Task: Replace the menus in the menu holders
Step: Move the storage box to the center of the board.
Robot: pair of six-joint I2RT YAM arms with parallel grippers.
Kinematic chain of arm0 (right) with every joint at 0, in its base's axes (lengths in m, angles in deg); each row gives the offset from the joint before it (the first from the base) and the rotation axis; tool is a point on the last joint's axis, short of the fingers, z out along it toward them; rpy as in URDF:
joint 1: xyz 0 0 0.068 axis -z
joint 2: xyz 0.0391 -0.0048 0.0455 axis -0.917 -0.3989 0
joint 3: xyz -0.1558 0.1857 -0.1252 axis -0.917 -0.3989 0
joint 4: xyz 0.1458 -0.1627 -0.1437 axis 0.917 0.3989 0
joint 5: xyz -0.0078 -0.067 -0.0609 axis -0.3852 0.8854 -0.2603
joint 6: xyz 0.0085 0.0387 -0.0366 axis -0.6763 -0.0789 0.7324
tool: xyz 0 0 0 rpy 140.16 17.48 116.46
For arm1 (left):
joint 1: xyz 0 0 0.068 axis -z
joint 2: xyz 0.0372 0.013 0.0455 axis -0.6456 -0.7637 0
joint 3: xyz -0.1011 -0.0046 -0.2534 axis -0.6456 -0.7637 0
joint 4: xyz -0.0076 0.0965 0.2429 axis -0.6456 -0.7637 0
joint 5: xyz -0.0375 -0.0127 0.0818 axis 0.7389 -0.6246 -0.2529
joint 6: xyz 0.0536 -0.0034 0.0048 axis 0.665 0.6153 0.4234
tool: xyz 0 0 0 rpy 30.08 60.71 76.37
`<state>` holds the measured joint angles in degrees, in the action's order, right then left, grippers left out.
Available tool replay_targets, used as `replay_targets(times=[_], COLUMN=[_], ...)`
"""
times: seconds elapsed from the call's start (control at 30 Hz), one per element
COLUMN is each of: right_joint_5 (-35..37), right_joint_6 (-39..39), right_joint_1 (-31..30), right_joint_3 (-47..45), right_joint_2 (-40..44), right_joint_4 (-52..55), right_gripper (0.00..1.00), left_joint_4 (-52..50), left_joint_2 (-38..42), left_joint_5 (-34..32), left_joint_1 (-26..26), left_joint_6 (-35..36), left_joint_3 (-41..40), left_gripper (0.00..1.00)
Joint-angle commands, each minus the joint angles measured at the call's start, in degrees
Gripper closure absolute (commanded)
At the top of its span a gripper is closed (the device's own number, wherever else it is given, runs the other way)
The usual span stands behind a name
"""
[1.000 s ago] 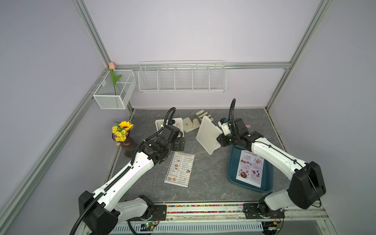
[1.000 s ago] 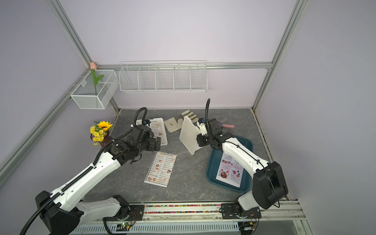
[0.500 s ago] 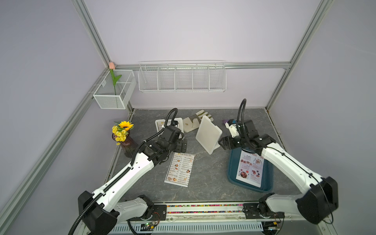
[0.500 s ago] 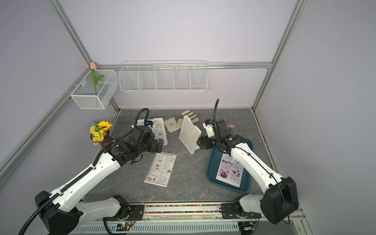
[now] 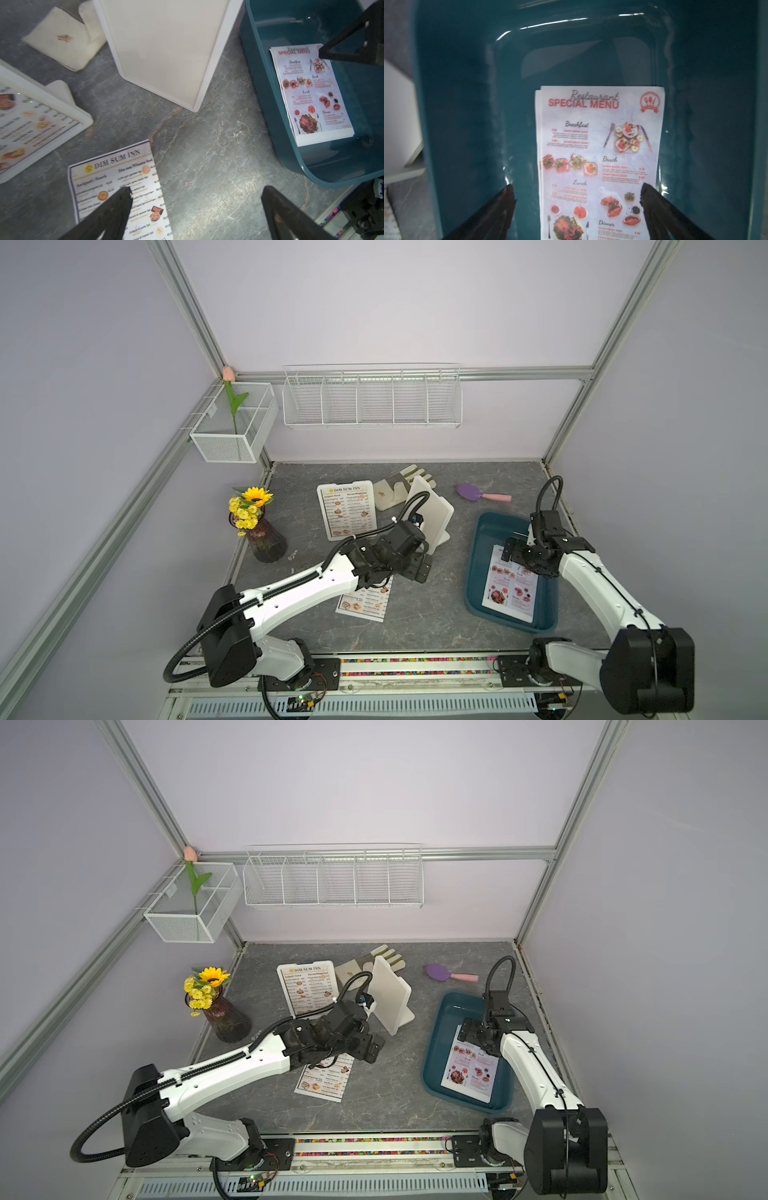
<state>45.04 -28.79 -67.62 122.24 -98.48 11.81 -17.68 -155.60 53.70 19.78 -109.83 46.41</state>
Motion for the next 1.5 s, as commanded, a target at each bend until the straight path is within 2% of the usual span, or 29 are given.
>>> replay_targets(times=[0.0,0.17,0.47,0.73,1.0,1.17,1.27,1.47], right_joint_5=[2.78,3.80,5.30,0.80,-8.25,-12.91,-12.95,-9.65], right_joint_6=[-2.67,-3.14,0.36,4.37,0.10,-1.85,-2.42,-2.21], right_joint_1=[1.69,2.88,3.35,3.45,1.38,-3.95,-6.32,-6.43], right_joint_3=[-1.02,0.12,4.54,11.31,11.40,10.94,10.81,14.55], right_joint_2=[-3.43,-9.55,-17.76,-27.41,-26.45,-25.29,-24.46,-21.85], right_joint_4=[-6.55,-9.99,-15.52,-15.64,-10.88,-9.10,-8.29,-3.49], right_gripper=[0.05,0.04,0.04,0.01,0.01,0.02,0.02,0.02], left_joint_4=[2.66,3.74,5.62,5.48,5.48,5.63,5.41,5.24], left_joint_2=[-3.01,-6.16,-7.17,-6.68,-7.66,-7.92,-7.40,-7.20], left_joint_5=[1.21,1.55,2.64,1.83,0.88,1.29,0.78,1.11], left_joint_1=[2.59,3.91,4.25,4.33,4.35,4.35,4.35,4.35], left_joint_6=[-1.84,-2.06,-1.53,-1.29,-0.22,0.08,0.30,-0.14], left_joint_3=[2.78,3.43,2.32,1.34,1.95,2.37,2.29,2.37], left_gripper=[0.00,0.00,0.00,0.00,0.00,0.00,0.00,0.00])
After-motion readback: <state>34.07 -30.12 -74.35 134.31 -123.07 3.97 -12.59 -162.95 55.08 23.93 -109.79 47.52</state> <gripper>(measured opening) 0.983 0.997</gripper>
